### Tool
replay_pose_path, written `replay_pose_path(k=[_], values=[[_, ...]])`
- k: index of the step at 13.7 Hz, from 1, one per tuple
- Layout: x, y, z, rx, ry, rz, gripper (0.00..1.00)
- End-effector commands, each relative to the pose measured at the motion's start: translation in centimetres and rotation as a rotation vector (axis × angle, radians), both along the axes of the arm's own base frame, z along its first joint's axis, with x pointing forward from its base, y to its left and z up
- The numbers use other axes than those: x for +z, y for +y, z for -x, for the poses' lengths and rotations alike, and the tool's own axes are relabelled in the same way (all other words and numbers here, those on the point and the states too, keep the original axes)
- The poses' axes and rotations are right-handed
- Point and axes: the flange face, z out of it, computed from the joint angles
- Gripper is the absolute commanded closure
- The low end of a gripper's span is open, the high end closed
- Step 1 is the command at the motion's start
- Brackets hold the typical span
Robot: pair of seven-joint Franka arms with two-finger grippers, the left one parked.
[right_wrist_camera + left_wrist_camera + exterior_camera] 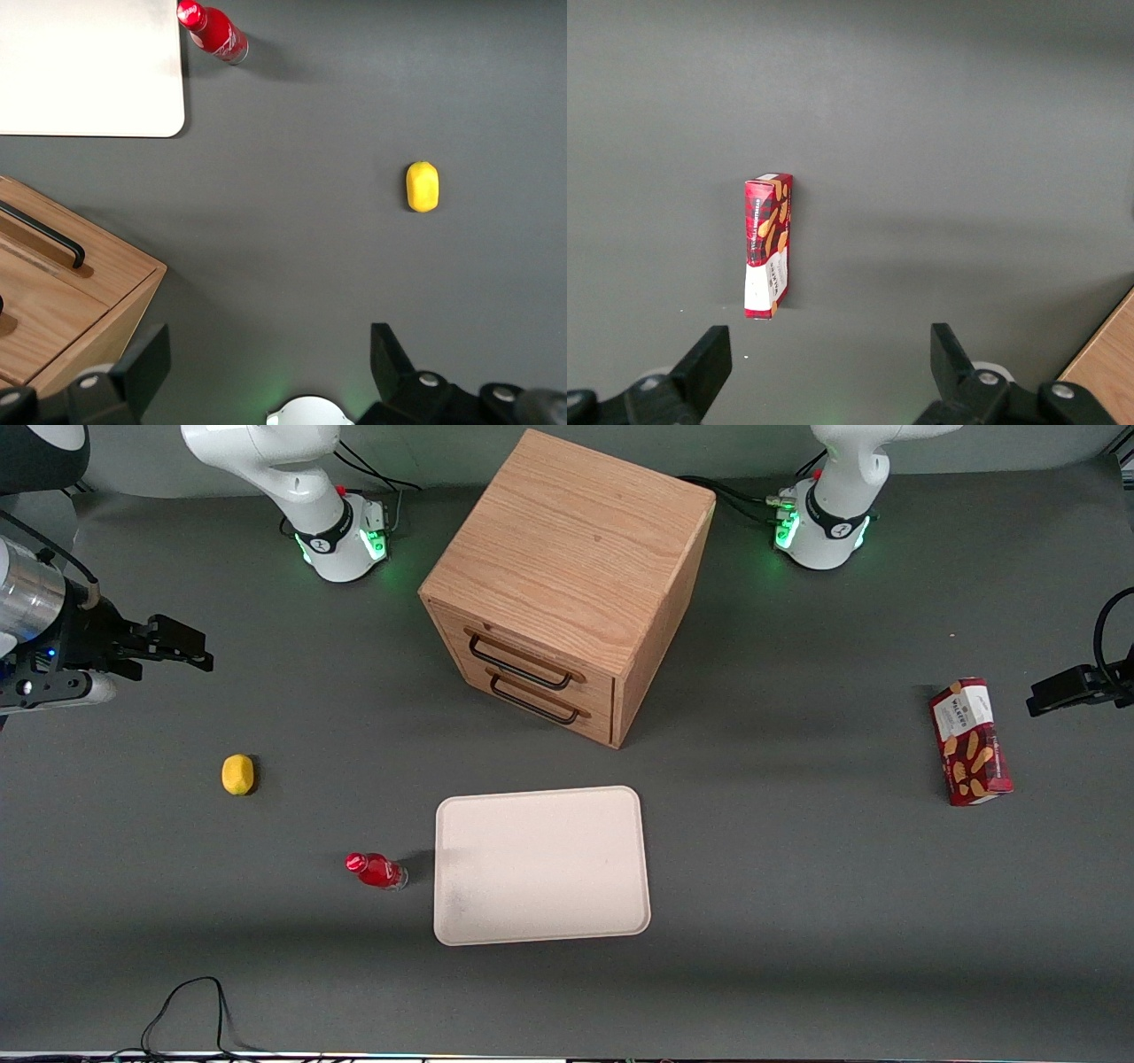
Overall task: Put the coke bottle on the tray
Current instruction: 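Move the right gripper from rest toward the red Coca-Cola bottle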
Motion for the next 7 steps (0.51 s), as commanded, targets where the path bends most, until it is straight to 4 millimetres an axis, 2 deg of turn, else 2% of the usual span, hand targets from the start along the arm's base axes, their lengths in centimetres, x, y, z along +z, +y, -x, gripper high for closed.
replay_pose_path(k=[1,7], values=[[0.51,-0.32,-0.20,-0.006,0.010,-0.015,0.00],[0.40,-0.60,-0.36,-0.013,0.011,-0.011,0.00]])
